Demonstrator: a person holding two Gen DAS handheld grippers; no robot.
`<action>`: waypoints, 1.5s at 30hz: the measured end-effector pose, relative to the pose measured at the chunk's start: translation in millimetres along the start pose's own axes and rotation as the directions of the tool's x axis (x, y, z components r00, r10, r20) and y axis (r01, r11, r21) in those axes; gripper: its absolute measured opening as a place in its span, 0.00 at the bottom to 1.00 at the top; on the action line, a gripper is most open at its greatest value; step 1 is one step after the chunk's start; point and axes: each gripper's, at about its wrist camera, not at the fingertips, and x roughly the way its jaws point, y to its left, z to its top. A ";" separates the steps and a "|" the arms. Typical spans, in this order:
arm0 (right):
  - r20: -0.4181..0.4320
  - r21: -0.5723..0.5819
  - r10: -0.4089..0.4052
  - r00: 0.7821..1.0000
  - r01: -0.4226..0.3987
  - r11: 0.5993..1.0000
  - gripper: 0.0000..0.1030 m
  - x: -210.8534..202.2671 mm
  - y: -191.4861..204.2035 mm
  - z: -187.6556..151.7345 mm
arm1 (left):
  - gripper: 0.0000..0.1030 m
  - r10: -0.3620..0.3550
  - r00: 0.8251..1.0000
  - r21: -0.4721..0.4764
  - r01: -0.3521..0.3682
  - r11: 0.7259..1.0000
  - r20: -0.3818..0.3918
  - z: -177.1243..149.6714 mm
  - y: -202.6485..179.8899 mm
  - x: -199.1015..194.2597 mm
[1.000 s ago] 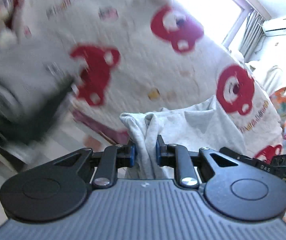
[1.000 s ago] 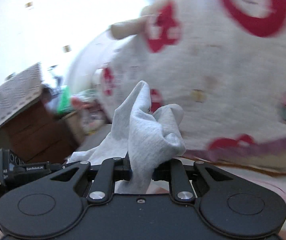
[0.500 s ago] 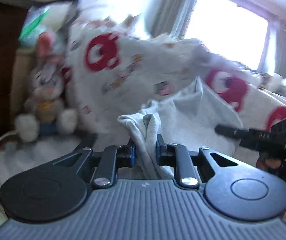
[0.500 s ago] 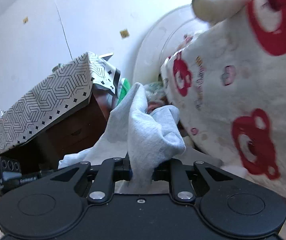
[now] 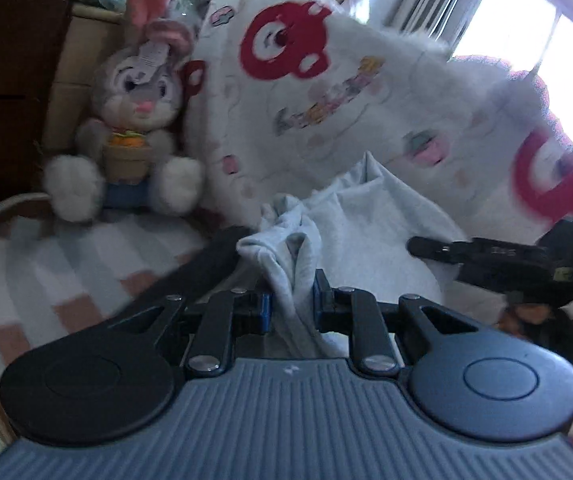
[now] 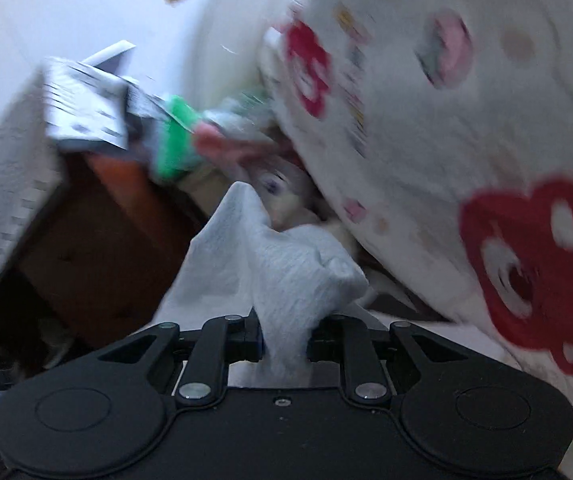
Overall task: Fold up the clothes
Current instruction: 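Carry the folded sweatshirt with both tools toward the stack of clothes, then lower the sweatshirt onto the clothes stack and open both tools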
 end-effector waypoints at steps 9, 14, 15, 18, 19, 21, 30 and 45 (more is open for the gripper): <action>0.083 0.138 0.005 0.997 -0.017 0.990 0.25 24.9 -24.4 -25.6 | 0.17 -0.029 1.000 -0.067 0.029 0.997 0.001 -14.0 24.8 2.6; 0.046 0.159 -0.245 0.968 0.235 0.959 0.46 34.7 -19.7 -30.8 | 0.25 0.062 0.995 -0.107 -0.070 0.992 -0.080 -29.8 27.3 31.2; 0.053 0.143 -0.283 0.958 0.274 0.951 0.51 32.2 -15.5 -32.4 | 0.28 0.077 0.994 -0.093 -0.084 0.992 -0.073 -30.8 26.5 30.3; 0.095 0.079 -0.389 0.916 0.382 0.921 0.54 21.3 -1.6 -36.4 | 0.38 0.146 0.989 -0.030 -0.147 0.989 -0.026 -28.5 19.6 18.7; 0.132 0.039 -0.415 0.900 0.413 0.910 0.53 13.5 4.4 -36.7 | 0.40 0.160 0.987 -0.003 -0.160 0.987 -0.001 -27.0 15.8 13.0; 0.196 -0.027 -0.416 0.888 0.429 0.903 0.49 -6.2 14.2 -39.7 | 0.43 0.147 0.986 0.116 -0.156 0.981 0.081 -23.6 -0.7 -2.6; 0.115 -0.344 -0.252 0.961 0.277 0.897 0.50 11.1 40.2 -75.3 | 0.52 -0.100 0.984 0.384 0.150 0.911 -0.148 -36.9 -46.0 19.6; 0.234 0.024 -0.315 0.920 0.318 0.948 0.57 40.4 -36.8 -88.7 | 0.57 -0.061 0.996 0.399 0.080 0.914 -0.060 -78.0 -33.7 28.7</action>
